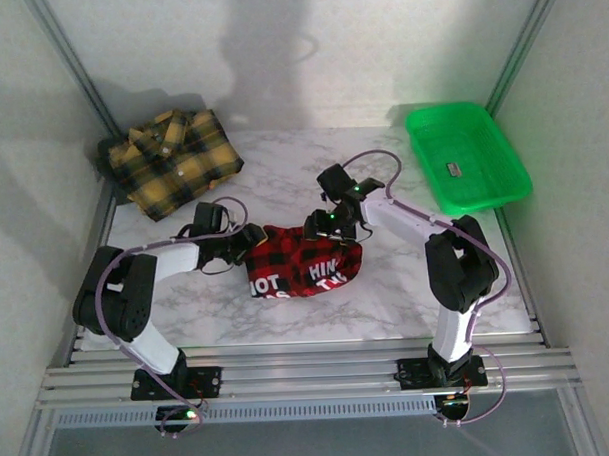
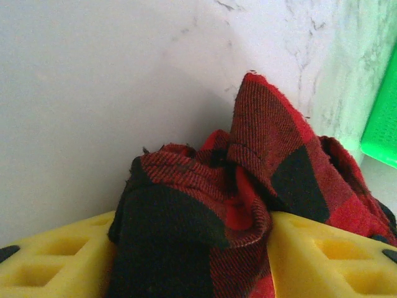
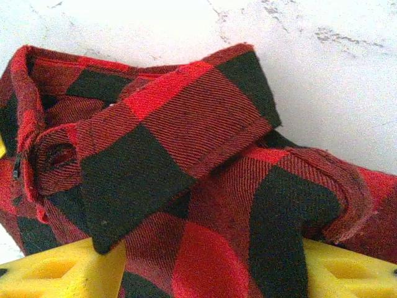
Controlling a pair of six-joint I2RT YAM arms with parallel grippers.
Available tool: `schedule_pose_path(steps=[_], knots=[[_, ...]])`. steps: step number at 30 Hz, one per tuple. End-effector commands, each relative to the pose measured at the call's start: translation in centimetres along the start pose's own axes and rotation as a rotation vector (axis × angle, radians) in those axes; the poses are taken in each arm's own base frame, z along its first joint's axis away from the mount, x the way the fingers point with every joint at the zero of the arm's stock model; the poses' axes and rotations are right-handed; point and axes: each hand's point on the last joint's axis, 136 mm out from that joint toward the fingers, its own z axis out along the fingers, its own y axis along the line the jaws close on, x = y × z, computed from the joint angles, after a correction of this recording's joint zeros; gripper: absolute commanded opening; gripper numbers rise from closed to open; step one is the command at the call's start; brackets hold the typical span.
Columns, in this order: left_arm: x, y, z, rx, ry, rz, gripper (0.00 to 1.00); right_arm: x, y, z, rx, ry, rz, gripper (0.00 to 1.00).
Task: Fold and stack the long sleeve shirts
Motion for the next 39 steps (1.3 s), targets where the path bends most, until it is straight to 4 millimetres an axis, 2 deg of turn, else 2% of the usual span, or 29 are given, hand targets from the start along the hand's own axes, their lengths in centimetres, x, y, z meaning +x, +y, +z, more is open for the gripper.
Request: schedule_pose_path(steps=[1,5,7,14,16,19,23,27,30,34,36,39], knots=[[-0.3,-3.4,-1.0,0.052,0.0,0.116,0.31,0.4,0.5,-1.7,-0.039,-0.037,-0.012,0.33],[-0.2,-4.5,-1.8,0.055,0.006,0.174,0.15,0.9,0.5,-2.8,-0.062,-0.07,-0.013,0.1],[-0.1,-5.5,-2.1,0.07,0.006,0.199,0.1,1.0,0.5,-3.6,-0.077,-0.099,-0.01,0.06],[1.4,-8.3,-2.5,0.096,0.031,0.292,0.09,2.0,0.3,-7.8,-0.128,-0.226,-0.015,0.01],[1.9,-8.7,-2.3,0.089,0.046,0.322,0.1,2.9,-0.4,-8.8,-0.135,-0.26,0.008,0.0],[2.4,-8.8,-1.8,0.064,0.062,0.35,0.11,4.6,-2.0,-9.3,-0.142,-0.291,0.069,0.0],[3.5,-9.0,-0.7,0.044,0.1,0.388,0.12,7.1,-4.5,-8.5,-0.129,-0.3,0.151,0.0],[4.6,-8.0,1.3,-0.005,0.149,0.412,0.12,8.5,-6.9,-7.1,-0.075,-0.299,0.195,0.0],[4.9,-7.1,2.8,-0.063,0.167,0.431,0.12,8.7,-8.4,-6.0,-0.04,-0.307,0.223,0.0],[3.9,-6.2,4.3,-0.136,0.146,0.447,0.15,8.7,-9.9,-4.4,0.005,-0.299,0.246,0.0],[3.5,-6.6,4.9,-0.133,0.139,0.454,0.16,8.7,-10.4,-3.8,0.033,-0.292,0.243,0.0],[4.1,-8.2,5.9,-0.09,0.161,0.483,0.18,8.7,-11.3,-3.5,0.083,-0.291,0.24,0.0]])
